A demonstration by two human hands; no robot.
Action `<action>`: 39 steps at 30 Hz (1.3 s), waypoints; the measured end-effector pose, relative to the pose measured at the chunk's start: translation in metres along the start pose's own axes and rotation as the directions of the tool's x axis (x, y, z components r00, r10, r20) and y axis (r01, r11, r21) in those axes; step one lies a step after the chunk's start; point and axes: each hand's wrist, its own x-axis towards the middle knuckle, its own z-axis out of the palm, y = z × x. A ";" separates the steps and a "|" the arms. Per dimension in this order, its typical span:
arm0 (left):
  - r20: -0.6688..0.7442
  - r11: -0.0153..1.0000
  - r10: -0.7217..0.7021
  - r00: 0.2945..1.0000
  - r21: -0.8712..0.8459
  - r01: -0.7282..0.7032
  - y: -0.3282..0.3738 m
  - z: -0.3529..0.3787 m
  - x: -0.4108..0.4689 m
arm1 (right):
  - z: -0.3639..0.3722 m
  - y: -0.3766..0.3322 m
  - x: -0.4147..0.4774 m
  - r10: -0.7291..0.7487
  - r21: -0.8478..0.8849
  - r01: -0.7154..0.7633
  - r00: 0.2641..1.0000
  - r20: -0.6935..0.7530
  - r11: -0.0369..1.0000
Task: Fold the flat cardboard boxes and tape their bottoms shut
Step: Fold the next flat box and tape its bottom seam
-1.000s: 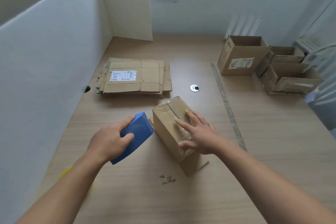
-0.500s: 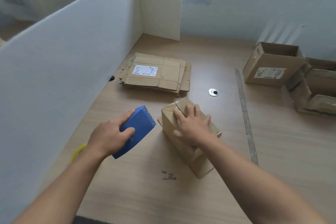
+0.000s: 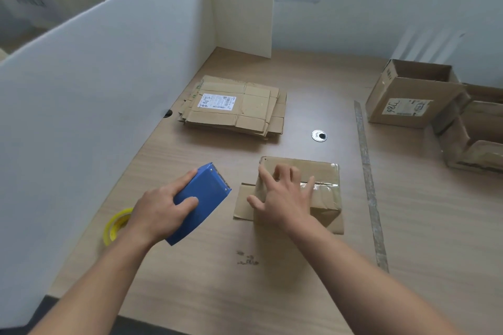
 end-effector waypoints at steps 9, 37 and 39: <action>0.005 0.996 0.079 0.997 0.027 -0.079 0.005 -0.001 -0.004 | -0.002 0.034 -0.025 -0.332 0.071 0.327 0.941 0.061 0.942; -0.029 0.592 0.794 0.608 0.267 -0.760 0.003 -0.012 -0.043 | -0.041 0.005 -0.028 -0.290 0.670 0.393 0.919 -0.267 0.630; 0.043 0.637 0.752 0.658 0.208 -0.742 0.007 -0.012 -0.043 | -0.040 0.012 -0.032 -0.256 0.684 0.327 0.944 -0.207 0.652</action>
